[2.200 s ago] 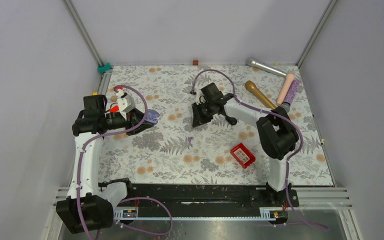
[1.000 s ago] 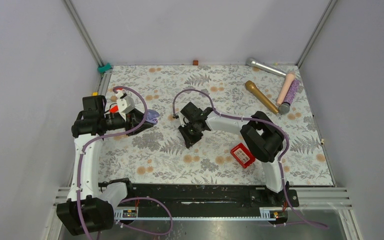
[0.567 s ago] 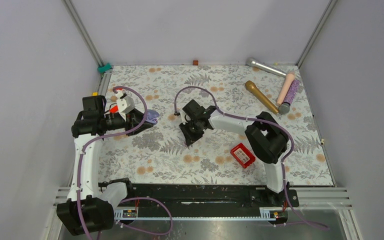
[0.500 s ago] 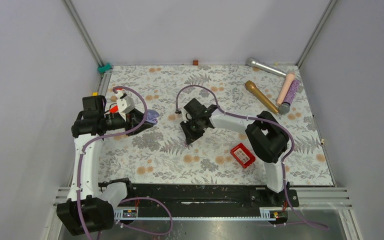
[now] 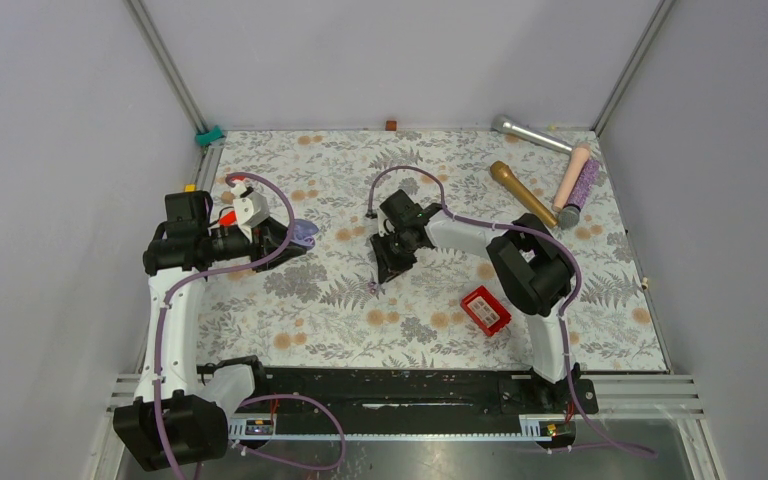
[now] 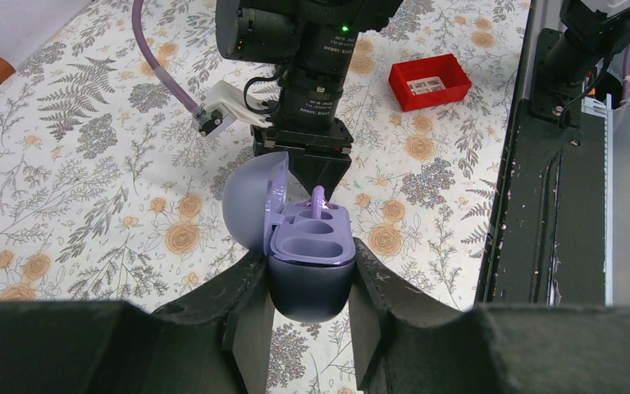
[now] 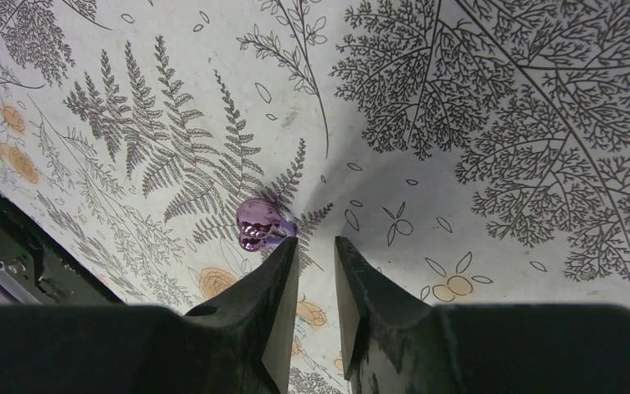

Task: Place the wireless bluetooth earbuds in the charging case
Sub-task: Pick up the left earbud from the center of the board.

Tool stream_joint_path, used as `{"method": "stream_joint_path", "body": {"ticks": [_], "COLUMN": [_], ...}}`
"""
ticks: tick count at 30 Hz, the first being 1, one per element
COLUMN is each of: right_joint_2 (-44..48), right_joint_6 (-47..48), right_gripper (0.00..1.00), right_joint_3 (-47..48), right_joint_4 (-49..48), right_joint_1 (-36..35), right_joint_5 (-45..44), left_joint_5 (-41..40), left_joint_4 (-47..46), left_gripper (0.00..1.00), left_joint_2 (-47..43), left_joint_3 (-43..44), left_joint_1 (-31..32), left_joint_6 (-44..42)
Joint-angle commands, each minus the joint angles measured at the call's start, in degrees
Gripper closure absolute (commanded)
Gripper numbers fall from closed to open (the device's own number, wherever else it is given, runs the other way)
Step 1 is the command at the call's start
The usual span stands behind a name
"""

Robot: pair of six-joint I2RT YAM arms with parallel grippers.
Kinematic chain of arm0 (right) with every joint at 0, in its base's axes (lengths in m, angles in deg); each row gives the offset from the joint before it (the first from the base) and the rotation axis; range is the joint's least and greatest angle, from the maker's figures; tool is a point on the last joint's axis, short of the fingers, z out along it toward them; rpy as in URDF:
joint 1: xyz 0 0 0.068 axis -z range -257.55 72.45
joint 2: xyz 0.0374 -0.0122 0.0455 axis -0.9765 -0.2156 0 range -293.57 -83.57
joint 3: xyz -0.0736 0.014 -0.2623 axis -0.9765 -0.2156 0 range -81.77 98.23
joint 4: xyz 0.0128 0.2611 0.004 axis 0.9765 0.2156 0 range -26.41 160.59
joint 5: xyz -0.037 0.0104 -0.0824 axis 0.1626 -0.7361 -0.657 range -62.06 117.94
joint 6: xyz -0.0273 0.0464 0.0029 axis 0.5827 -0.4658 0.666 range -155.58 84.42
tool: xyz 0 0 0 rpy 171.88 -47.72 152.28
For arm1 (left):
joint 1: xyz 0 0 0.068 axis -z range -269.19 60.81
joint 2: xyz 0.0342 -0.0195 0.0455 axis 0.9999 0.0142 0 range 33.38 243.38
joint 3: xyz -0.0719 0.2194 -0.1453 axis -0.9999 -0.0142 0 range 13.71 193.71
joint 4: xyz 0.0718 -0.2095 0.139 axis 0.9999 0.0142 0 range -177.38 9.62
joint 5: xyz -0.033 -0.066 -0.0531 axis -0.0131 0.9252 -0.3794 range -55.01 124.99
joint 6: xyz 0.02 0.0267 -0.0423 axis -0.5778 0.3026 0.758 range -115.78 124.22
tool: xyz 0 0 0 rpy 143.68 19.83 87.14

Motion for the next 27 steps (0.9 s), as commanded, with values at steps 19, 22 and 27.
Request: {"method": "stream_joint_path", "body": {"ticks": [19, 22, 27], "right_joint_2": [-2.71, -3.11, -3.39], "right_joint_6": [-5.31, -5.55, -6.23], "right_gripper": [0.64, 0.65, 0.66], "right_joint_3": [0.87, 1.03, 0.7], "right_joint_4": [-1.26, -1.25, -2.41], "right_joint_1": [-0.29, -0.45, -0.57], "right_joint_5": [2.76, 3.23, 4.75], "left_joint_5": [3.42, 3.42, 3.43], "left_joint_4": [-0.87, -0.82, -0.9], "left_gripper": [1.0, 1.0, 1.0], "left_joint_2": [-1.04, -1.14, -1.01], "left_joint_3": [-0.56, -0.56, -0.56], "left_joint_1": [-0.39, -0.4, -0.39], "left_joint_6": [-1.45, -1.5, -1.54]}}
